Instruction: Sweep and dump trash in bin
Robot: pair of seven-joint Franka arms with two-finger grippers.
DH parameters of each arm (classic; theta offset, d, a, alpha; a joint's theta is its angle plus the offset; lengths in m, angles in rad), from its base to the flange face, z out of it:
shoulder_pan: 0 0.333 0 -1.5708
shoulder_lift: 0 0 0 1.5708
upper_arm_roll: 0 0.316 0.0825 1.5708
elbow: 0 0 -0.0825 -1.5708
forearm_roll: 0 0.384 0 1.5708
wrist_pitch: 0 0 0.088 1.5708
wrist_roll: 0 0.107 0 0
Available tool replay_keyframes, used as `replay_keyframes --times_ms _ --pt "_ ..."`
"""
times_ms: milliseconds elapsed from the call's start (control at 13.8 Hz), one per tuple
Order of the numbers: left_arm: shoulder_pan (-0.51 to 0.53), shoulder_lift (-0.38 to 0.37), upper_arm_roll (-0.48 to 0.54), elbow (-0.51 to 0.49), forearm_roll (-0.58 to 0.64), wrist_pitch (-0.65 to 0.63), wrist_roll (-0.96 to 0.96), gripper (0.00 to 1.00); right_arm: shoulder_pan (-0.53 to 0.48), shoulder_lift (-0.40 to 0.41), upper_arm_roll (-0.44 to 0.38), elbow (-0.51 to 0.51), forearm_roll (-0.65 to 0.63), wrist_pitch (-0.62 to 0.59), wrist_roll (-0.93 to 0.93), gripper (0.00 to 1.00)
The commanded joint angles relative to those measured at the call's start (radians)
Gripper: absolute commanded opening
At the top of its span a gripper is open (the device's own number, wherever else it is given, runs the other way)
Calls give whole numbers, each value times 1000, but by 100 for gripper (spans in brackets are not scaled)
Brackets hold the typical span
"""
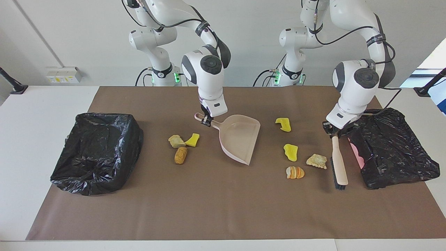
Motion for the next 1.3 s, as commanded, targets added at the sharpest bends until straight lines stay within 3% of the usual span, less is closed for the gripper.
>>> replay_keyframes --times_ms 0,362,869,1231 --pt "34 65 -14 37 32 44 17 0 26 24 1 -14 -35 59 63 0" --pt "-1 54 -24 0 27 35 146 0 28 35 1 -14 -63 59 81 0" --pt "-107 -30 -25 -138 17 20 204 0 28 35 1 -14 -66 57 82 0" --pt "-193 -86 -25 -221 -124 20 184 0 28 35 1 -14 -66 56 84 0"
